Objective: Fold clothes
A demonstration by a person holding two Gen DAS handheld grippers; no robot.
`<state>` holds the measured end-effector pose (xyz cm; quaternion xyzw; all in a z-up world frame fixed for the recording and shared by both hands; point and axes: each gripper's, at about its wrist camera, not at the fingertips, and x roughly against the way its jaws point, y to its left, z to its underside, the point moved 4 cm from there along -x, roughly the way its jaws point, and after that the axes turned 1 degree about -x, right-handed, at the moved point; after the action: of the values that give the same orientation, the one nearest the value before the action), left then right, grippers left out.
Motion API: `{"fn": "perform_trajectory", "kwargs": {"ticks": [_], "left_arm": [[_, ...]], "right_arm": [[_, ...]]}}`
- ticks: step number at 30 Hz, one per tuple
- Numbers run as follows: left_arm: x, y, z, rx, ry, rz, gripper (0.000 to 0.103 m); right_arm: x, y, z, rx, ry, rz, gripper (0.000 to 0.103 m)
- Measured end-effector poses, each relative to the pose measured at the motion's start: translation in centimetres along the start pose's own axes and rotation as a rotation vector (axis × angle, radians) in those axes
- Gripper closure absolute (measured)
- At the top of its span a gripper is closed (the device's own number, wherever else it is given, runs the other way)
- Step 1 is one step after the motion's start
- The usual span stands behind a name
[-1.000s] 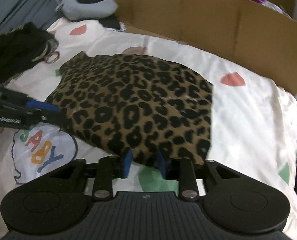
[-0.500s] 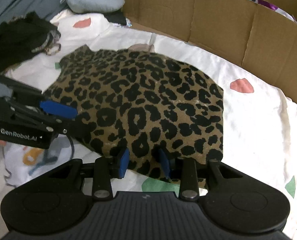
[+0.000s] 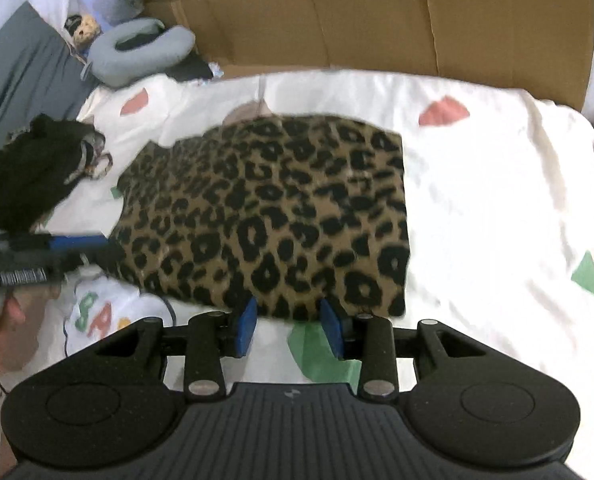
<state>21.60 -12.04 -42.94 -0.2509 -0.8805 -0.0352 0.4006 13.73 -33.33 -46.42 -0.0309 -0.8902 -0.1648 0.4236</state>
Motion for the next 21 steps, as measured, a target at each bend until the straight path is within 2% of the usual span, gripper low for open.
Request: {"fn": "perform_trajectory", "kwargs": {"ticks": [4, 6, 7, 15, 21], "left_arm": [[0.0, 1.7, 0.1, 0.022, 0.007, -0.032, 0.051], [0.0, 2.2, 0.2, 0.023, 0.010, -0.042, 0.051], [-0.1, 2.4, 0.3, 0.025, 0.014, -0.046, 0.051], [-0.4, 4.2, 1.4, 0.085, 0.046, -0.065, 0.051], [-0.4, 5.8, 1.9, 0.116, 0.063, -0.090, 0.051]], "right_arm": [[0.0, -1.8, 0.5, -0.101, 0.018, 0.000, 0.044], [0.0, -2.7, 0.6, -0.169, 0.025, -0.006, 0.032], [0.0, -3.1, 0.5, -0.192, 0.025, -0.005, 0.030], [0.6, -4.9, -0.6, -0.367, -0.007, -0.033, 0.028], [-1.6, -6.4, 0.1, -0.520, 0.011, -0.037, 0.029]]}}
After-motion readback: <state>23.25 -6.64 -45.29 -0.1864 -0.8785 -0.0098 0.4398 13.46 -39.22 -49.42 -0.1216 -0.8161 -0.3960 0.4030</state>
